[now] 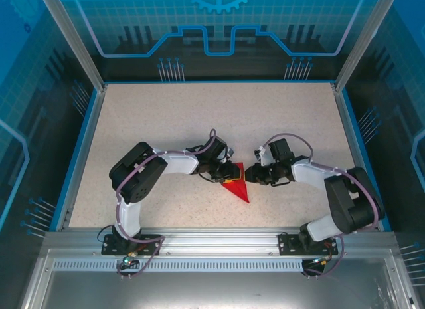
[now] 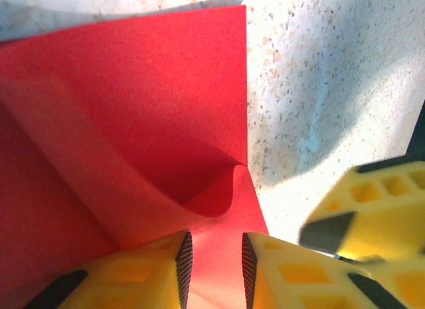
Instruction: Fold a paper plane with a square sheet of paper (fold left side to right side)
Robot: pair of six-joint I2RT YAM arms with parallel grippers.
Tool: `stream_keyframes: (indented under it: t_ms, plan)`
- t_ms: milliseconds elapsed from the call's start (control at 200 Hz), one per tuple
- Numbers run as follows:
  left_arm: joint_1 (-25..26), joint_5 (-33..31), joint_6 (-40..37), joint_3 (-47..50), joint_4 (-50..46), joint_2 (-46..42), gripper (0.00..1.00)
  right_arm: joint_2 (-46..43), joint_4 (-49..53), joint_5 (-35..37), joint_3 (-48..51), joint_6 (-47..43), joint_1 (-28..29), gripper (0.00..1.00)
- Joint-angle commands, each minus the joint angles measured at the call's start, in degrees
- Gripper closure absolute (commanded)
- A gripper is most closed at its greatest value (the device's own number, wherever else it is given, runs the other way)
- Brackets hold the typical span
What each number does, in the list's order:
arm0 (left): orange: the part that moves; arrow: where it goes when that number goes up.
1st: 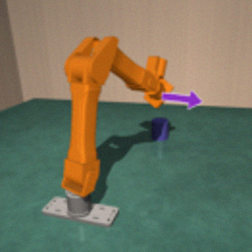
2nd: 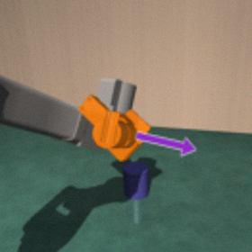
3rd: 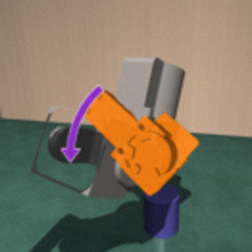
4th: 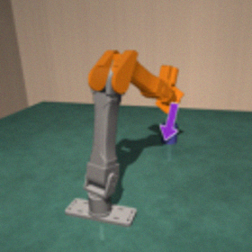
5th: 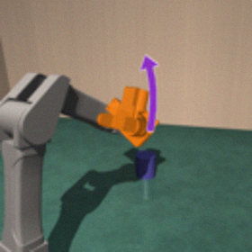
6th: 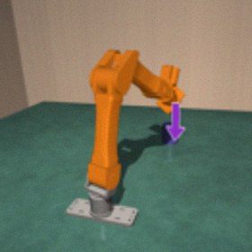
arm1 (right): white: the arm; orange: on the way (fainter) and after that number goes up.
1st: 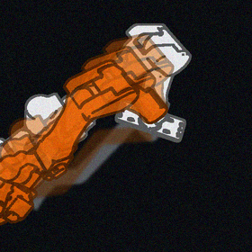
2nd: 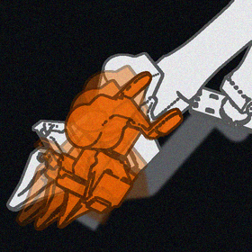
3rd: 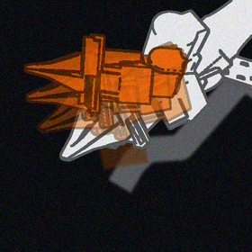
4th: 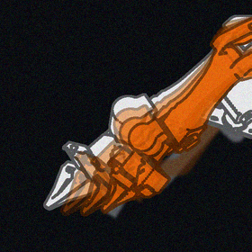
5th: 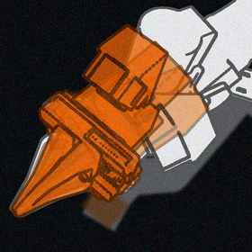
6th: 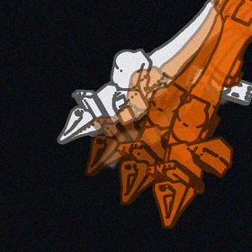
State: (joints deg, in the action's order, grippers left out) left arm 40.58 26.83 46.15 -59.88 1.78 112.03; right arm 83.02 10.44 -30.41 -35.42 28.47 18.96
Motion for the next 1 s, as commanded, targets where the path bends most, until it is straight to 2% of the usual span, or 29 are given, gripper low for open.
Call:
stream_keyframes:
  t_ms: [0,90,200,275,750,990]
  plan:
    - [0.12,-2.49,-1.06,2.13,-4.52,0.17,0.70,-3.28,4.15,-2.31,-0.65,-0.87,-0.49,0.70]
    - [0.13,-2.48,-1.16,2.22,-4.60,-0.03,0.70,-4.40,4.05,-6.63,0.58,-0.55,0.32,0.72]
    - [0.17,-2.52,-1.14,2.26,-4.42,-0.14,0.70,-4.26,0.40,-11.84,3.47,1.78,1.73,0.79]
    - [0.13,-2.62,-1.15,2.23,-4.46,-0.15,0.70,-3.57,-1.54,-13.26,4.77,2.69,2.86,0.81]
    - [0.13,-2.57,-1.32,2.40,-4.43,-0.23,0.70,2.87,0.89,-8.63,3.35,1.07,6.73,0.82]
    - [0.16,-2.73,-1.50,2.40,-4.61,-0.14,0.70,3.24,4.40,-3.31,2.64,0.35,8.00,0.81]
